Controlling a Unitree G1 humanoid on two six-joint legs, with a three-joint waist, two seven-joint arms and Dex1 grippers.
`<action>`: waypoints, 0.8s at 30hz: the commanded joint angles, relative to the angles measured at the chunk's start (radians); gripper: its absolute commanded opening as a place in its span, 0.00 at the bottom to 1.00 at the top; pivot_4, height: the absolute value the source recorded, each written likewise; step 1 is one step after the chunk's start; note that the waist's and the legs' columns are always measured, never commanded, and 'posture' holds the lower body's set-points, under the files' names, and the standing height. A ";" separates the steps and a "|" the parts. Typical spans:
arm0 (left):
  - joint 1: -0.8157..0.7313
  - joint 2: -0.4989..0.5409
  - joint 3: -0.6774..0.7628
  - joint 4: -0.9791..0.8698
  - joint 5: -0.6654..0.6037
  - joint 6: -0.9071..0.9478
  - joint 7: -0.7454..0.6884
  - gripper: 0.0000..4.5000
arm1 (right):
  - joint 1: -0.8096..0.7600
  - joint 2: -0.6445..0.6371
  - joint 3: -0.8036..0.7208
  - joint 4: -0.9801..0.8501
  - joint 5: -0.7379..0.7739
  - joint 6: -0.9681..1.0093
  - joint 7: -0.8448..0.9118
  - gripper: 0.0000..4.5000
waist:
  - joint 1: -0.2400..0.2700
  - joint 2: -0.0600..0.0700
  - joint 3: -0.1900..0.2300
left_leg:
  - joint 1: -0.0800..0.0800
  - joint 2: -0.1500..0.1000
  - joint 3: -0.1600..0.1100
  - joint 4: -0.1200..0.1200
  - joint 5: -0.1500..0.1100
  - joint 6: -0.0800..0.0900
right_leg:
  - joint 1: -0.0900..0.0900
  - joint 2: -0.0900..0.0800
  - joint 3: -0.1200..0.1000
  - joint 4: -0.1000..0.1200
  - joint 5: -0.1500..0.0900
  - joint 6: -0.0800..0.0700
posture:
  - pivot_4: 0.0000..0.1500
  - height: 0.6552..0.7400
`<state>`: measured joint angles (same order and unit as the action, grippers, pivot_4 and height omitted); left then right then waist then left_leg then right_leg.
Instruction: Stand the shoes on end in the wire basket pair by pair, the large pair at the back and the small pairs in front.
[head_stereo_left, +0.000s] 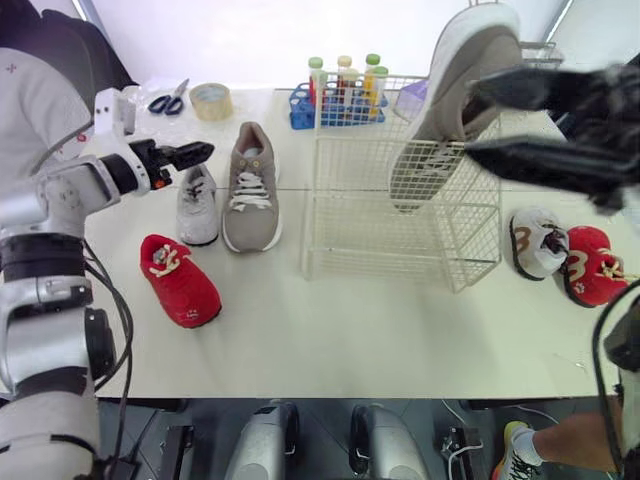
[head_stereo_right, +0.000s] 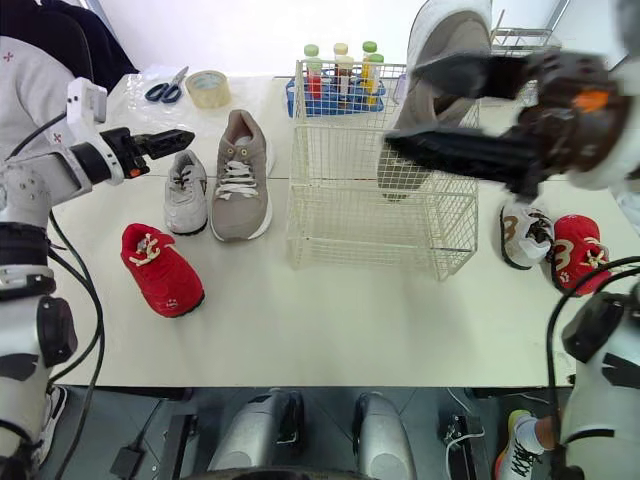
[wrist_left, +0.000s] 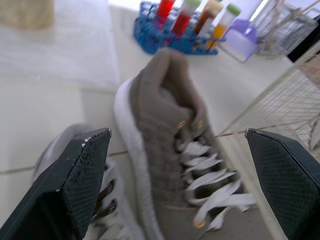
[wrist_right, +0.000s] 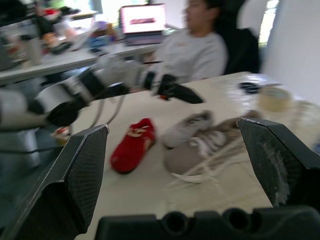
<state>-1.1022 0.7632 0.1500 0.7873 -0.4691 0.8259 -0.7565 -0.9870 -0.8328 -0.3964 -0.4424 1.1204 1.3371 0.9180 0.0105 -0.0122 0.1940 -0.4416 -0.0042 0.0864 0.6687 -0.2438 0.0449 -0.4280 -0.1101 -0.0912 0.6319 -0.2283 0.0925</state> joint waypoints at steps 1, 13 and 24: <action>-0.128 0.027 -0.043 0.167 0.088 -0.081 -0.100 1.00 | 0.010 0.035 0.082 -0.002 -0.023 -0.151 0.068 0.99 | 0.003 0.000 0.000 | 0.000 0.000 0.000 0.000 0.000 0.000 | 0.000 0.000 0.000 0.000 0.000 0.000 | 1.00 0.97; -0.303 -0.074 -0.157 0.427 0.306 -0.208 -0.293 1.00 | 0.160 0.003 0.146 -0.013 -0.041 -0.314 0.080 0.99 | 0.002 -0.001 0.000 | -0.005 -0.001 0.002 0.012 -0.004 0.006 | 0.000 -0.002 0.000 0.001 0.001 0.005 | 1.00 0.97; -0.281 -0.232 -0.126 0.530 0.385 -0.289 -0.159 0.83 | 0.203 -0.017 0.153 -0.023 -0.048 -0.366 0.034 1.00 | 0.001 -0.001 0.000 | -0.006 -0.001 0.003 0.015 -0.007 0.012 | 0.000 -0.003 0.001 0.001 0.002 0.007 | 1.00 0.97</action>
<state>-1.3707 0.5302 -0.0099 1.3177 -0.0869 0.5580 -0.9412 -0.7808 -0.8286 -0.2229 -0.4383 1.0651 0.9914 0.9596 0.0119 -0.0136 0.1942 -0.4479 -0.0050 0.0893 0.6832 -0.2513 0.0566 -0.4282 -0.1137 -0.0902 0.6324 -0.2261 0.0997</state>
